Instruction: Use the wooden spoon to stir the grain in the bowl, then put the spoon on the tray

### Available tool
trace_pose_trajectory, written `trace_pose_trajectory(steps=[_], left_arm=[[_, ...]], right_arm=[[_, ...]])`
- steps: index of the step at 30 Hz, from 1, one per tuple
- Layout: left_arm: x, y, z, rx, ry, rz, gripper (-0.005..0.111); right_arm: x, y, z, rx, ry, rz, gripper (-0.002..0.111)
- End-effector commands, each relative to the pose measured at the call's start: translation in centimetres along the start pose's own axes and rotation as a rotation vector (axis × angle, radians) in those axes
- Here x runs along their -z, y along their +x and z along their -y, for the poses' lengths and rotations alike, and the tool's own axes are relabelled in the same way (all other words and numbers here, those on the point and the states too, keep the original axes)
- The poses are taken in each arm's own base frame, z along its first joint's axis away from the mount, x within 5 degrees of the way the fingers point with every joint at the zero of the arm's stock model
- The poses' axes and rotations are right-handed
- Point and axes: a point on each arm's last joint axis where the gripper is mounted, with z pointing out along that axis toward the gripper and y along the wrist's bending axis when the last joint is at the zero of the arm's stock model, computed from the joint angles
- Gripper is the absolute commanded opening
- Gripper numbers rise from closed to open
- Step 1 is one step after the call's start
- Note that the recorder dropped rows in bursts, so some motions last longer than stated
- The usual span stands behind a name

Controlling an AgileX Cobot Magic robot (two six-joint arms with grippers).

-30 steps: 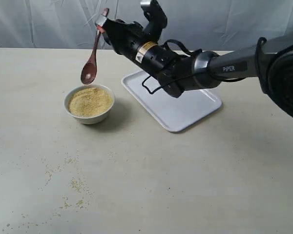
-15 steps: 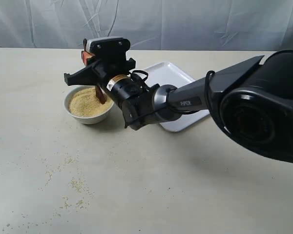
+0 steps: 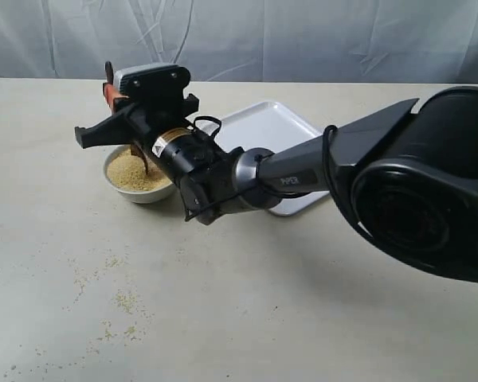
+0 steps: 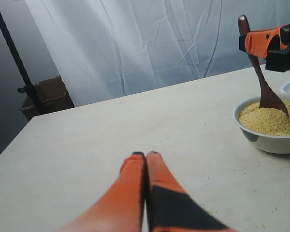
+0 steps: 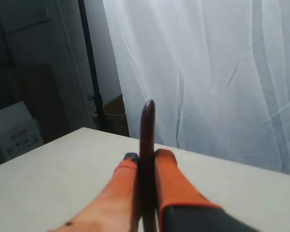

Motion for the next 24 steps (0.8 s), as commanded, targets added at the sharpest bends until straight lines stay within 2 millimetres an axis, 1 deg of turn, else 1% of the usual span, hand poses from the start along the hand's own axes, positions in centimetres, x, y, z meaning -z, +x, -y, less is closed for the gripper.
trace_pose_trajectory(steps=[1, 3, 6, 10, 14, 18, 24], left_arm=[[0.0, 0.0, 0.0, 0.004, 0.0, 0.008, 0.0], [0.0, 0.0, 0.0, 0.004, 0.0, 0.008, 0.0], [0.0, 0.0, 0.0, 0.004, 0.0, 0.008, 0.0], [0.0, 0.0, 0.0, 0.004, 0.0, 0.008, 0.0], [0.0, 0.0, 0.0, 0.004, 0.0, 0.008, 0.0], [0.0, 0.0, 0.0, 0.004, 0.0, 0.008, 0.0], [0.0, 0.0, 0.0, 0.004, 0.0, 0.008, 0.0]], right_arm=[[-0.1, -3.0, -0.3, 0.054, -0.008, 0.096, 0.0], [0.0, -3.7, -0.7, 0.058, -0.02, 0.108, 0.0], [0.1, -3.5, -1.6, 0.081, -0.071, 0.083, 0.0], [0.2, -2.3, -2.9, 0.077, -0.1, 0.012, 0.0], [0.3, -0.4, -3.3, 0.08, -0.107, -0.034, 0.0], [0.3, 1.0, -2.6, 0.079, -0.055, -0.064, 0.0], [0.3, 0.8, -1.4, 0.179, 0.075, -0.05, 0.0]])
